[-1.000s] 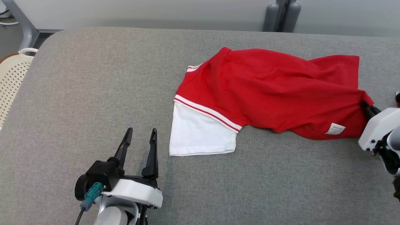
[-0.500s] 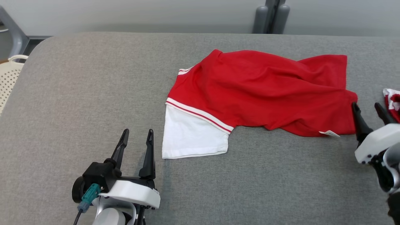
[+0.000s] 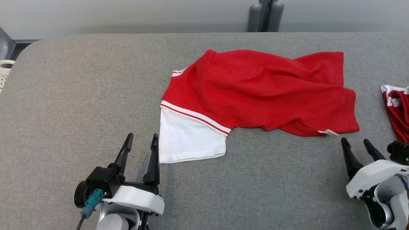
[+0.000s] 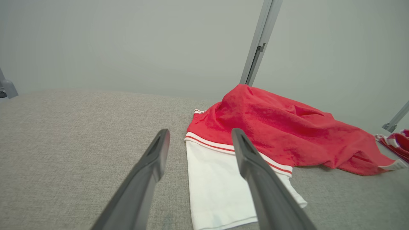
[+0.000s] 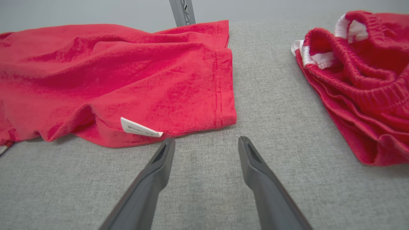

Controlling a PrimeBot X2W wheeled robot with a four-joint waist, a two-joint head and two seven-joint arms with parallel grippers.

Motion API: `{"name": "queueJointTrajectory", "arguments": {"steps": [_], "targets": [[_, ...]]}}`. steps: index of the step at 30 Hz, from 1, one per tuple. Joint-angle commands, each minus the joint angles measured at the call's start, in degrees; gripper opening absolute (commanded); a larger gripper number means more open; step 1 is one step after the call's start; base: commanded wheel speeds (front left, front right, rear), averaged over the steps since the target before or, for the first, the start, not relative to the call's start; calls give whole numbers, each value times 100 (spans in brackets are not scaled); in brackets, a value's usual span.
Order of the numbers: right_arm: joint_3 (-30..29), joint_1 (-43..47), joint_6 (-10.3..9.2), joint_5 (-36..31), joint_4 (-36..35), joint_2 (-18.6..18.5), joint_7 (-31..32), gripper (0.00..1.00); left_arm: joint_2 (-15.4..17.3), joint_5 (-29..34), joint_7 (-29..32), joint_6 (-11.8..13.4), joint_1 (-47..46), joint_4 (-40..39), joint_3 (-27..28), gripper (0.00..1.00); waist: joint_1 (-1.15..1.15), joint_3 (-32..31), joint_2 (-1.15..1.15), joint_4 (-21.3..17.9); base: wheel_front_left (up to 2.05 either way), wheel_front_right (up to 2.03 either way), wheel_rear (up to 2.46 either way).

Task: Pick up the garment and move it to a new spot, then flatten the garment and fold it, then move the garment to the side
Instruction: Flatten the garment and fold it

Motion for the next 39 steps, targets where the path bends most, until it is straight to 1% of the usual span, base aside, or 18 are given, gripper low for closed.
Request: {"name": "queueJointTrajectory", "arguments": {"steps": [1, 4, 8, 14, 16, 17, 18, 19, 20, 21, 23, 24, 25, 26, 29, 32, 36, 39], "targets": [[-138, -122, 2, -60, 43, 4, -6, 100, 25, 47, -26, -10, -89, 19, -5, 100, 0, 3, 0, 34, 0, 0, 0], [-426, -241, 2, -72, 200, 150, 20, 100, 26, 55, -26, -11, -98, 35, -21, 100, 0, 3, 0, 95, 0, 0, 0], [-746, -461, 2, -118, 531, 234, 60, 100, 24, 58, -26, -11, -93, 42, -36, 100, 0, 6, 0, 163, 0, 0, 0], [-912, -861, 2, -31, 1123, 331, 106, 100, 24, 79, -26, -11, -85, 56, -34, 100, 0, 20, 0, 191, 0, 0, 0], [-917, -1012, 2, 40, 1334, 382, 120, 91, 26, 85, -26, -17, -83, 68, -30, 100, 0, 19, 0, 181, 0, 0, 0], [-902, -1080, 2, 55, 1433, 381, 111, 83, 25, 94, -26, -22, -85, 70, -32, 100, 0, 17, 0, 174, 0, 0, 0], [-877, -1143, 2, 65, 1528, 378, 88, 68, 24, 103, -26, -28, -87, 74, -38, 100, 0, 16, 0, 166, 0, 0, 0], [-843, -1200, 2, 77, 1633, 376, 60, 57, 24, 112, -26, -35, -90, 79, -44, 100, 0, 14, 0, 157, 0, 0, 0], [-809, -1260, 2, 101, 1729, 383, 39, 49, 25, 113, -26, -40, -91, 87, -42, 100, 0, 13, 0, 146, 0, 0, 0], [-788, -1317, 2, 131, 1828, 389, 32, 45, 25, 115, -26, -47, -93, 93, -39, 100, 0, 14, 0, 135, 0, 0, 0], [-737, -1426, 2, 158, 2007, 375, -31, 28, 25, 134, -26, -63, -101, 107, -36, 100, 0, 15, 0, 115, 0, 0, 0], [-737, -1426, 2, 158, 2007, 375, -31, 28, 25, 134, -26, -63, -101, 107, -36, 100, 0, 15, 0, 115, 0, 0, 0], [-706, -1470, 2, 177, 2088, 351, -67, 18, 25, 142, -26, -61, -107, 112, -36, 100, 0, 17, 0, 109, 0, 0, 0], [-678, -1513, 2, 194, 2166, 330, -118, 0, 25, 147, -26, -64, -115, 116, -38, 100, 0, 17, 0, 104, 0, 0, 0], [-542, -1572, 2, 240, 2281, 309, -306, 0, 25, 155, -26, -60, -119, 126, -30, 100, 0, 9, 0, 80, 0, 0, 0], [-384, -1469, 2, 339, 2216, 227, -503, 0, 25, 159, -26, -41, -81, 135, -10, 100, 0, -28, 0, 40, 0, 0, 0], [-196, -1120, 2, 510, 1946, 105, -683, 0, 23, 128, -26, -28, 6, 104, 27, 100, 0, -107, 0, -73, 0, 0, 0], [-97, -763, 1, 670, 1626, -26, -666, 0, 24, 104, -26, -13, 64, 76, 41, 100, 0, -149, 0, -199, 0, 0, 0]]}}
